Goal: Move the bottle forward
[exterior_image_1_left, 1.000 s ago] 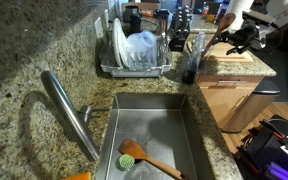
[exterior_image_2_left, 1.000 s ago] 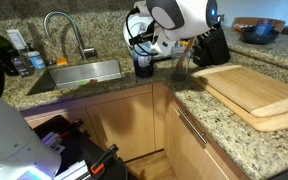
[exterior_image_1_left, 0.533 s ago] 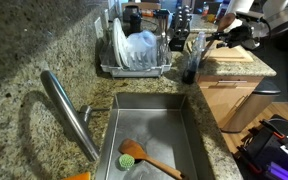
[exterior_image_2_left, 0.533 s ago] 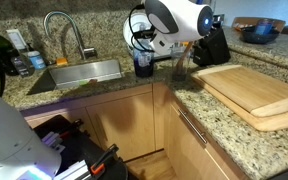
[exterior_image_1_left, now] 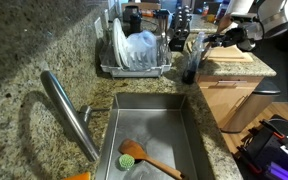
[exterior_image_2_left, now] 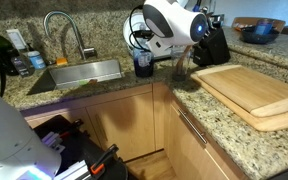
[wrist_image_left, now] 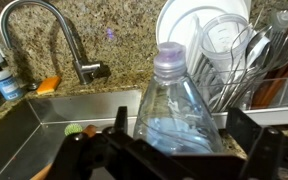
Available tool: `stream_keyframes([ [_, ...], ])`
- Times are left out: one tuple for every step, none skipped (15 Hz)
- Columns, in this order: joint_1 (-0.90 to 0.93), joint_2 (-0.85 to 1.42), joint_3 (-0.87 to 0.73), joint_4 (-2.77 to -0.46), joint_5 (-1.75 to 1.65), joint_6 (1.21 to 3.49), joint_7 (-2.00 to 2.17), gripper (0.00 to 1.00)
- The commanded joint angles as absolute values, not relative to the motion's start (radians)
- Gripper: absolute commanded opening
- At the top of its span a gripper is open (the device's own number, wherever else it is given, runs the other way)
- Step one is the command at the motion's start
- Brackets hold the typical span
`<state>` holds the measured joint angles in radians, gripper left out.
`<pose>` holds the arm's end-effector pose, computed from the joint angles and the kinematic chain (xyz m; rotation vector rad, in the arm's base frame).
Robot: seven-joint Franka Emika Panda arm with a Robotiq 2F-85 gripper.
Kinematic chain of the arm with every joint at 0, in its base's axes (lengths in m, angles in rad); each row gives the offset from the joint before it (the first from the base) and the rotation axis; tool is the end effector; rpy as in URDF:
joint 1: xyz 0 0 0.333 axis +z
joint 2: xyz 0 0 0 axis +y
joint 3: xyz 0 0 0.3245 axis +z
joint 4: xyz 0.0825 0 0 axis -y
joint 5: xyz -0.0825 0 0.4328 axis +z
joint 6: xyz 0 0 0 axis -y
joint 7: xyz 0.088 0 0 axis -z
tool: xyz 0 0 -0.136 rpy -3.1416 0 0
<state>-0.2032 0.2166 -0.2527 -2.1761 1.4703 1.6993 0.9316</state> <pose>0.5637 -0.1387 0.2835 -0.8496 1.6781 0.8988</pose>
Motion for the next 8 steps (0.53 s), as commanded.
stream_keyframes([
  [-0.208, 0.226, -0.240, -2.174, 1.469, 1.694, 0.946, 1.00],
  [-0.204, 0.233, -0.233, -2.174, 1.469, 1.691, 0.956, 1.00],
  [-0.201, 0.239, -0.230, -2.174, 1.469, 1.690, 0.960, 1.00],
  [-0.199, 0.243, -0.229, -2.173, 1.469, 1.690, 0.961, 1.00],
  [-0.193, 0.243, -0.223, -2.172, 1.463, 1.689, 0.951, 1.00],
  [-0.186, 0.241, -0.219, -2.172, 1.453, 1.689, 0.939, 1.00],
  [-0.178, 0.229, -0.213, -2.178, 1.441, 1.700, 0.914, 1.00],
  [-0.173, 0.223, -0.210, -2.180, 1.431, 1.705, 0.893, 1.00],
])
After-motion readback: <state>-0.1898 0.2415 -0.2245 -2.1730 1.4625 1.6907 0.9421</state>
